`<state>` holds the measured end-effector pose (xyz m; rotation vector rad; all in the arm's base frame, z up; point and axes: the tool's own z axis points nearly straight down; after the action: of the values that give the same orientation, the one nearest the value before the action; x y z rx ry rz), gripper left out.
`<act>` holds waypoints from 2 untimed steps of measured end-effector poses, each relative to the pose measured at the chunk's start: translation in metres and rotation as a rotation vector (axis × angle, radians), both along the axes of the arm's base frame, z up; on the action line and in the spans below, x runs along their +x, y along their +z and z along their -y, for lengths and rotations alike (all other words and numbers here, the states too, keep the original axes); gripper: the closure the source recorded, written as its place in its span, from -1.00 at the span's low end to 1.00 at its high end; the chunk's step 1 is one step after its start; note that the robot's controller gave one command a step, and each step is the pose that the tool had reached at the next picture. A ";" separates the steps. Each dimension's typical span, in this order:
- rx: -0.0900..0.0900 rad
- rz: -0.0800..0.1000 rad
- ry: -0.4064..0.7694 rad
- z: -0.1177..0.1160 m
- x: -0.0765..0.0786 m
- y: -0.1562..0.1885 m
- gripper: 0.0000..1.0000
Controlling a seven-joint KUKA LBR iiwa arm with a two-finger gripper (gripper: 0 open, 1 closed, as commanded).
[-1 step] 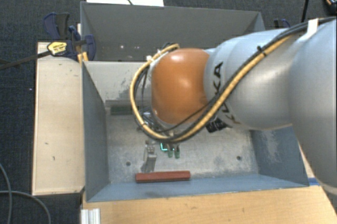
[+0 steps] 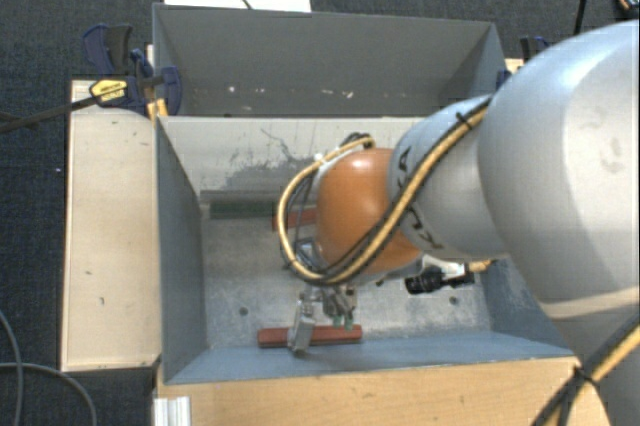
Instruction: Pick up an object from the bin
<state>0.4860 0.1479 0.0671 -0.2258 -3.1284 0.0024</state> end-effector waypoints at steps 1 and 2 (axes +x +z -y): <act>0.001 0.020 -0.040 0.037 0.079 0.069 -1.00; 0.001 0.013 -0.332 0.081 0.104 0.114 -1.00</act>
Offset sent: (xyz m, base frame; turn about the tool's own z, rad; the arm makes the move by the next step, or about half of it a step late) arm 0.0731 -0.0336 0.0634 0.0346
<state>0.5904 0.0669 0.1812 -0.7421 -3.0607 -0.0014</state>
